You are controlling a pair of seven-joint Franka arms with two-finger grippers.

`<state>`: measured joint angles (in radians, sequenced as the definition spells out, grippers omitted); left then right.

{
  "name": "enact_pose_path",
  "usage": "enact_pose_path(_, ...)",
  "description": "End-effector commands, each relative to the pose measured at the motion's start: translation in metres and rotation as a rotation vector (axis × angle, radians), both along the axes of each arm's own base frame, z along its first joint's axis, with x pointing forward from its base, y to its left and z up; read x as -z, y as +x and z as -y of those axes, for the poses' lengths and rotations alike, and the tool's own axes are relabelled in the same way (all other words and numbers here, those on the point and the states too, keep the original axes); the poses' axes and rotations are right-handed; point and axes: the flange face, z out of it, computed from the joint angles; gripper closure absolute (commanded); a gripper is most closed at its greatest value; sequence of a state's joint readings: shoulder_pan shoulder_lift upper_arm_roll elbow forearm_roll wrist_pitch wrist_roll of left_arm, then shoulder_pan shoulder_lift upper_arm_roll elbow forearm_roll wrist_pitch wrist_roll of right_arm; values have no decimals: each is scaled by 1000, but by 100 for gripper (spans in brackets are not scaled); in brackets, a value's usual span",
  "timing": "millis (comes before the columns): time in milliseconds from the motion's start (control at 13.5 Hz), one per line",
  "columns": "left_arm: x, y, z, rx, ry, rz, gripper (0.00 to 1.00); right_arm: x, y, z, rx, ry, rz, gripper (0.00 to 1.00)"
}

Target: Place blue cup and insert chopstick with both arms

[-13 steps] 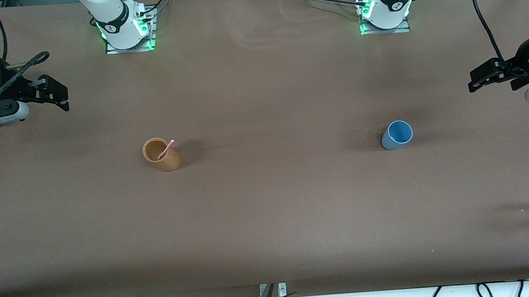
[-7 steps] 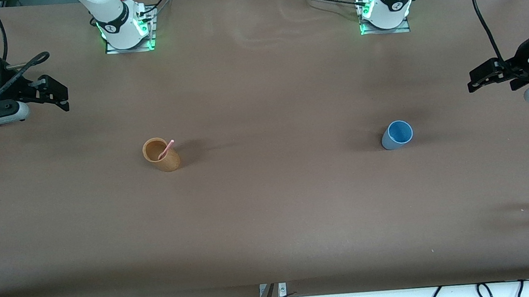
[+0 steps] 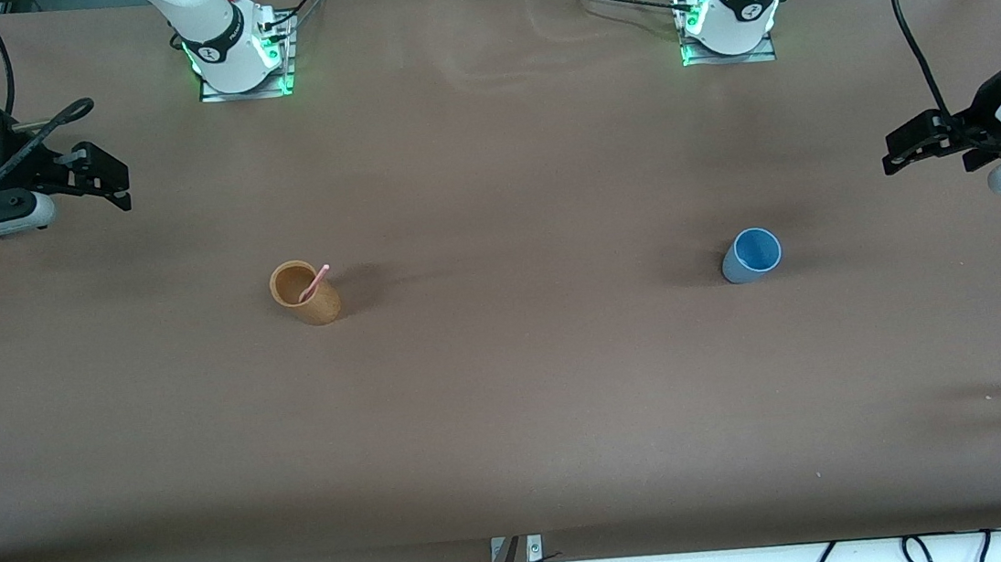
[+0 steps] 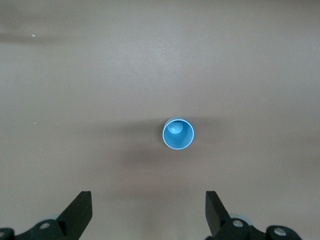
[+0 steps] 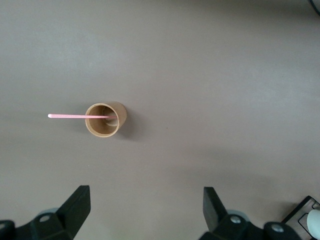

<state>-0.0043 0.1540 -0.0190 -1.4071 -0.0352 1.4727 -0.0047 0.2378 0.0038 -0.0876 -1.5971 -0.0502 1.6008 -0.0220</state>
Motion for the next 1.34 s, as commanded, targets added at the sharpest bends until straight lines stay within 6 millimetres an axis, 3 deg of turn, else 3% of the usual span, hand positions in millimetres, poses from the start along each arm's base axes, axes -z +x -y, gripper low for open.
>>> enact_pose_path(0,-4,0,2,5,-4,-4,0,-6,-1,-3,7,-3,11,0)
enact_pose_path(1263,1,1,0,5,-4,-11,0,-8,-2,-9,-7,-6,14,0)
